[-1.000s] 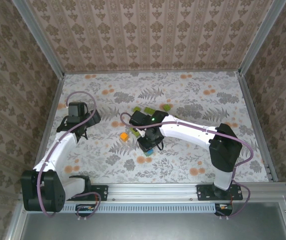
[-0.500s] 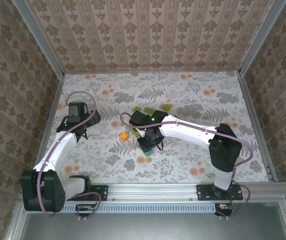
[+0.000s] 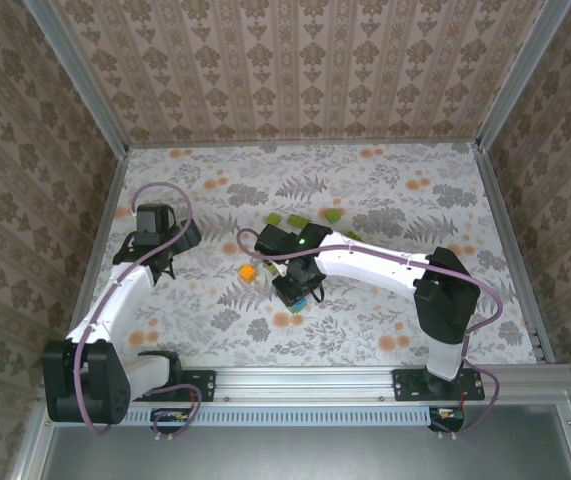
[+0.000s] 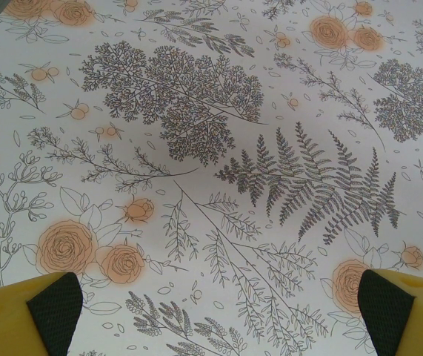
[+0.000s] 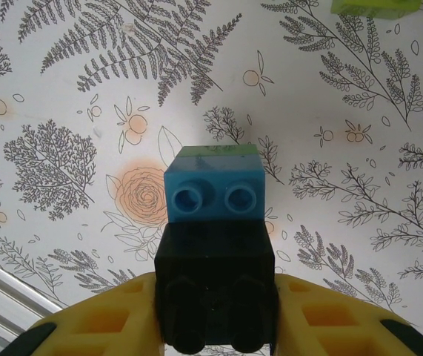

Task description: Assemble a carrot with lego

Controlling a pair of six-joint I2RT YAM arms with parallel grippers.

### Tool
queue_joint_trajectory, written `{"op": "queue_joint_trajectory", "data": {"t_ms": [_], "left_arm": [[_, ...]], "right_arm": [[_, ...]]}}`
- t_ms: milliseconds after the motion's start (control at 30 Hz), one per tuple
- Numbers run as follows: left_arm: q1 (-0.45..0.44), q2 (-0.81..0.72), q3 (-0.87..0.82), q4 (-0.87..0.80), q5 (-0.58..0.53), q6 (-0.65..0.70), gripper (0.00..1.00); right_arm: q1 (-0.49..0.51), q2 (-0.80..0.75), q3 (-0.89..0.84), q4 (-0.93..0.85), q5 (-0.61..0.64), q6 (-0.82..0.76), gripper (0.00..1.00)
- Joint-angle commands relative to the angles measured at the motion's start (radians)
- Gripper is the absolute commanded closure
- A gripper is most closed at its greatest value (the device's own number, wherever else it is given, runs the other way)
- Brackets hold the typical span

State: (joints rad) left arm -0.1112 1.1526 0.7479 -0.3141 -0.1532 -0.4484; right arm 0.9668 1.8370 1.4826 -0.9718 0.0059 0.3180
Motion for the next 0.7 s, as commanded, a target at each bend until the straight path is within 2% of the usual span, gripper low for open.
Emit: {"op": "queue_joint_trajectory", "data": {"t_ms": [0,433,667], "left_arm": [[-0.007,-0.002,0.034,-0.014,-0.009,0.020,0.01],[-0.006,-0.003,0.034,-0.016,-0.008,0.020,0.01],[-0.007,-0.002,0.036,-0.016,-0.010,0.021,0.01]], "right_arm": [[0.016,0.094,-0.074,-0.071,-0.006,0.010,0.65],[0.016,0.150,-0.118,-0.078,-0.022,-0.027,0.65],[0.014,0.080,-0.047,-0.087,0.005,-0.025,0.66]]}}
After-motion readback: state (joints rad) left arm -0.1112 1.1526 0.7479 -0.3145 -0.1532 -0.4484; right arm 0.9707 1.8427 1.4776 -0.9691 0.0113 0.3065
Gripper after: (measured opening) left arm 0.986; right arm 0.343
